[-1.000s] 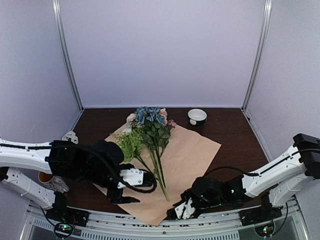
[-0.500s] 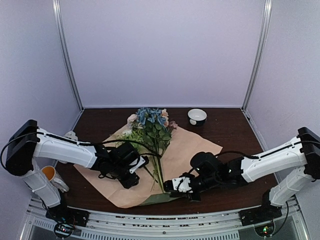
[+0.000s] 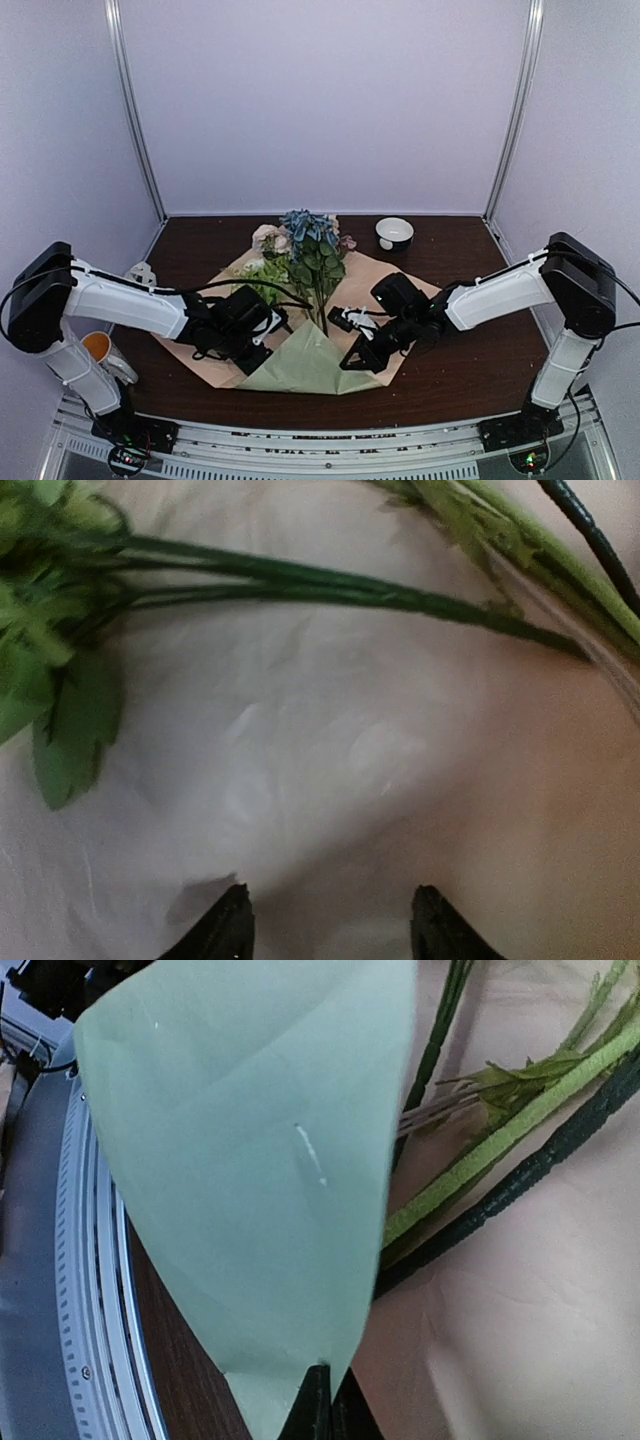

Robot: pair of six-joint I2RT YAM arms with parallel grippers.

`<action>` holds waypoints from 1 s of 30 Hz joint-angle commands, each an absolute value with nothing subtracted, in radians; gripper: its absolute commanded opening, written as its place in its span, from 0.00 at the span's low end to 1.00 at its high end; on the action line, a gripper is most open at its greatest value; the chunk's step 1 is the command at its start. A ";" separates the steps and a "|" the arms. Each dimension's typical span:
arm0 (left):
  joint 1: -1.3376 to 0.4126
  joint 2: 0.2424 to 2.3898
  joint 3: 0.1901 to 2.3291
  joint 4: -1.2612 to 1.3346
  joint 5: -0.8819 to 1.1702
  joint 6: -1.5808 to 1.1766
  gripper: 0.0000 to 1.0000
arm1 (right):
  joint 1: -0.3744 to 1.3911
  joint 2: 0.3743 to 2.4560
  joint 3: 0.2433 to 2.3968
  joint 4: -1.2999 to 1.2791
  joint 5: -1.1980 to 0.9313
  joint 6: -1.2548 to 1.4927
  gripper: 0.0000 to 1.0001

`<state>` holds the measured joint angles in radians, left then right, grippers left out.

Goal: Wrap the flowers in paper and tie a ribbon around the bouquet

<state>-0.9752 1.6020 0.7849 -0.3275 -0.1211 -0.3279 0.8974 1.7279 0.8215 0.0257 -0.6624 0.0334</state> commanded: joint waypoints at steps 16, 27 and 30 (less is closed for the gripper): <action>-1.016 1.298 0.606 -0.170 0.174 -0.384 0.85 | 0.877 1.791 0.926 -0.107 -0.654 0.128 0.00; -1.014 1.312 0.589 -0.209 0.176 -0.418 0.20 | 0.877 1.746 0.941 -0.161 -0.635 0.097 0.05; -1.012 1.331 0.574 -0.210 0.181 -0.419 0.10 | 0.879 1.733 0.925 -0.150 -0.650 0.106 0.07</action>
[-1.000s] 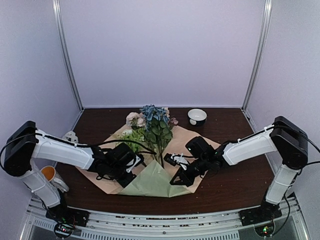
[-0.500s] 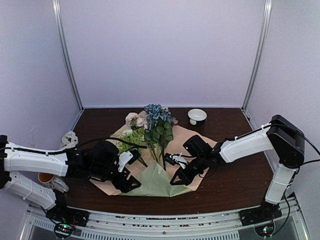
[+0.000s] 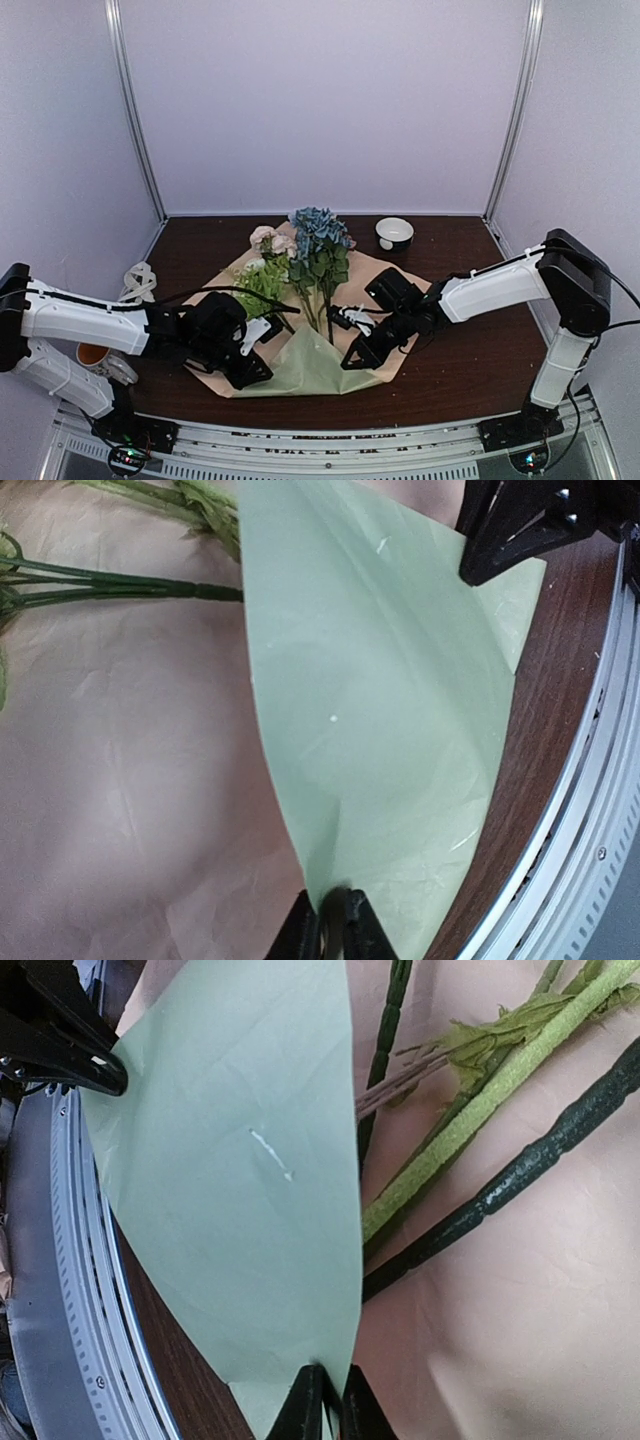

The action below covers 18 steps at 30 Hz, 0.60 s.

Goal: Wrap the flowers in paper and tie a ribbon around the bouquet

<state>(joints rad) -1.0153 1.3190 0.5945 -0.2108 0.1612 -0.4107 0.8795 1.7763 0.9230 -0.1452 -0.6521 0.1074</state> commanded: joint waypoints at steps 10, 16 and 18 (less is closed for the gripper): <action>-1.012 1.352 0.559 -0.167 0.224 -0.442 0.00 | 0.877 1.734 0.901 -0.156 -0.689 0.124 0.27; -1.012 1.392 0.561 -0.159 0.228 -0.462 0.00 | 0.878 1.695 0.832 -0.186 -0.675 0.105 0.41; -1.012 1.415 0.572 -0.169 0.227 -0.460 0.00 | 0.878 1.694 0.817 -0.185 -0.682 0.108 0.38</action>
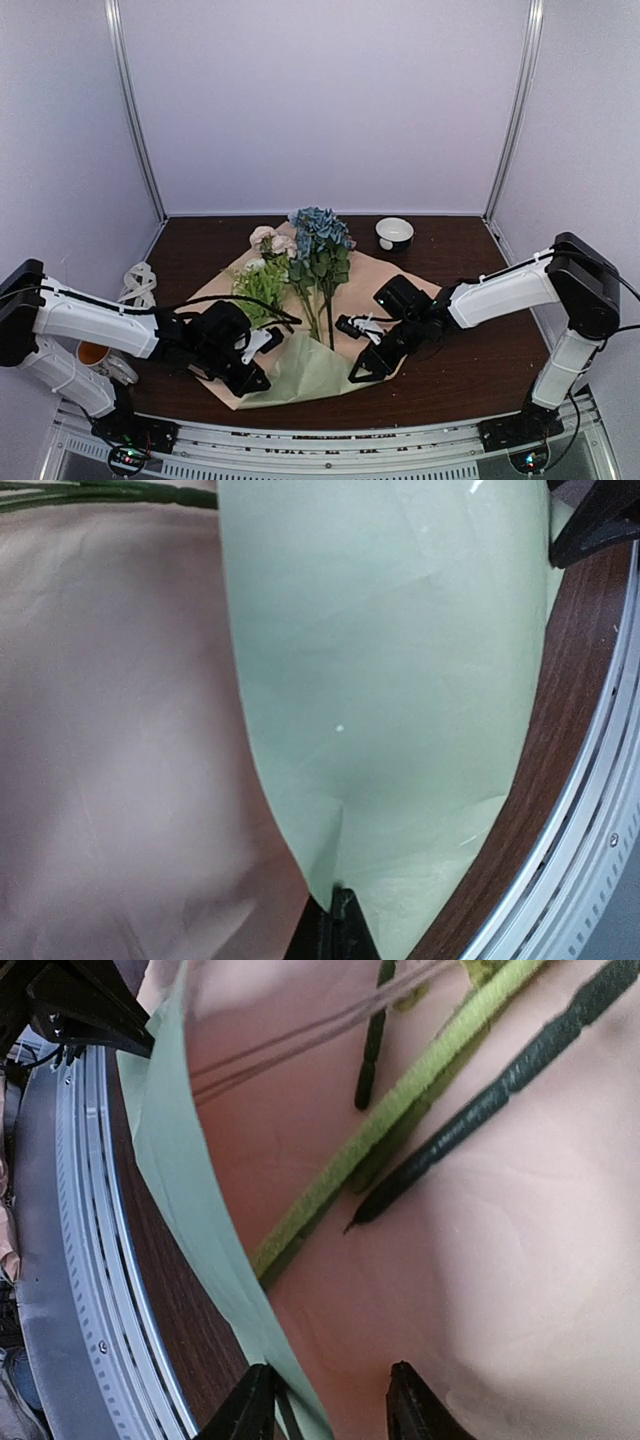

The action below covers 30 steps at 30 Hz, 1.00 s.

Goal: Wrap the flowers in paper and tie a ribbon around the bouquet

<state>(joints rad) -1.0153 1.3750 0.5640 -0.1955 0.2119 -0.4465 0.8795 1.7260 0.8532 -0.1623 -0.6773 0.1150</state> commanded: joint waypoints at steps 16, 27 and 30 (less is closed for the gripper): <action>-1.012 1.224 0.470 -0.027 0.321 -0.472 0.77 | 0.876 1.685 0.788 -0.103 -0.712 0.175 0.00; -1.003 1.344 0.499 -0.016 0.410 -0.494 0.21 | 0.875 1.671 0.750 -0.034 -0.693 0.235 0.00; -0.972 1.350 0.491 -0.038 0.405 -0.528 0.00 | 0.872 1.662 0.730 -0.030 -0.671 0.256 0.00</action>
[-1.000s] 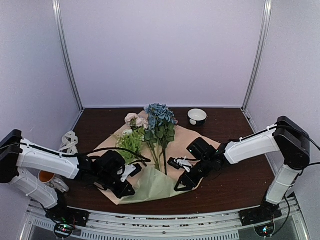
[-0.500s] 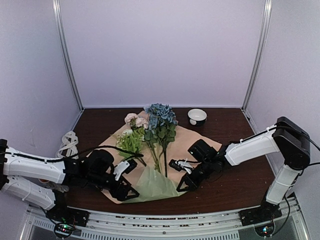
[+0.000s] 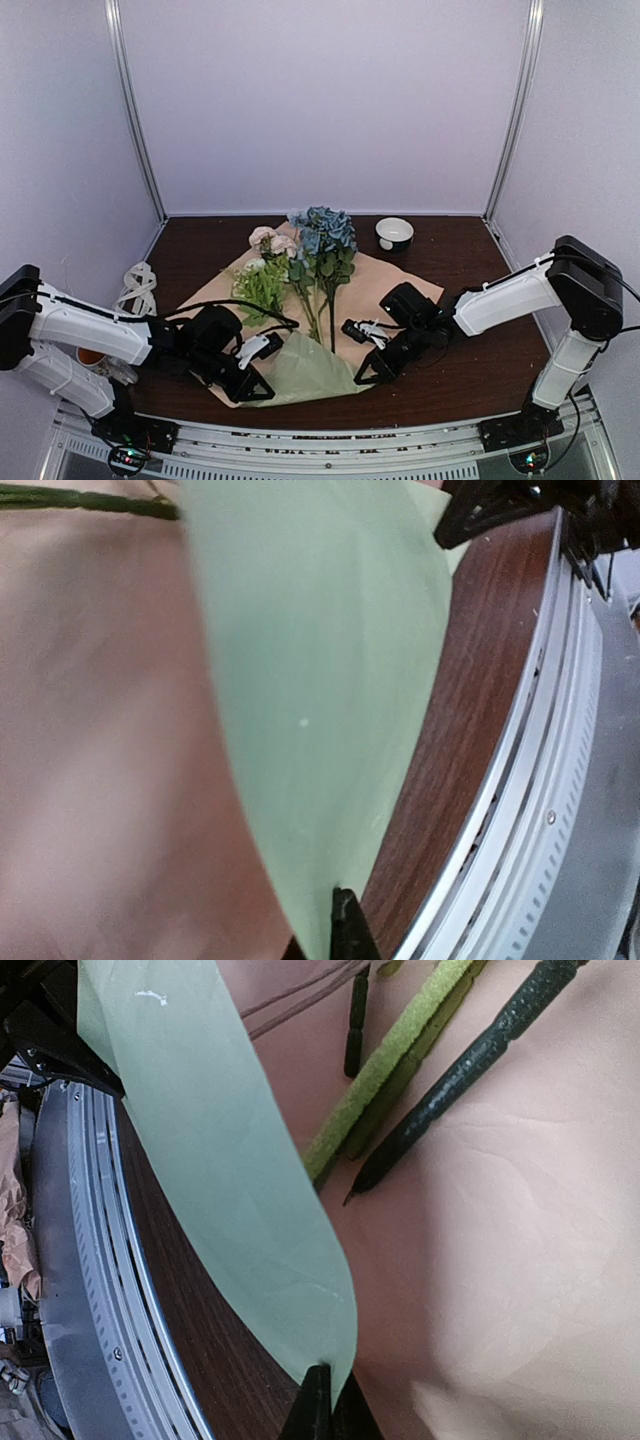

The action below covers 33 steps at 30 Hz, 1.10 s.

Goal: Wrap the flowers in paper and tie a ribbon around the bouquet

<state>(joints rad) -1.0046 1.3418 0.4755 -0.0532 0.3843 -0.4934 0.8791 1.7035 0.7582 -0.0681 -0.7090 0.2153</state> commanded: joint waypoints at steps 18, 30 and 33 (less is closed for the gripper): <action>-0.920 1.636 0.588 -0.243 0.399 -0.506 0.00 | 0.864 1.662 0.750 -0.211 -0.483 0.227 0.14; -0.925 1.637 0.611 -0.270 0.393 -0.483 0.00 | 0.950 1.411 0.895 -0.260 -0.497 0.152 0.28; -0.925 1.639 0.616 -0.271 0.390 -0.480 0.00 | 1.005 1.534 0.953 -0.171 -0.666 0.149 0.25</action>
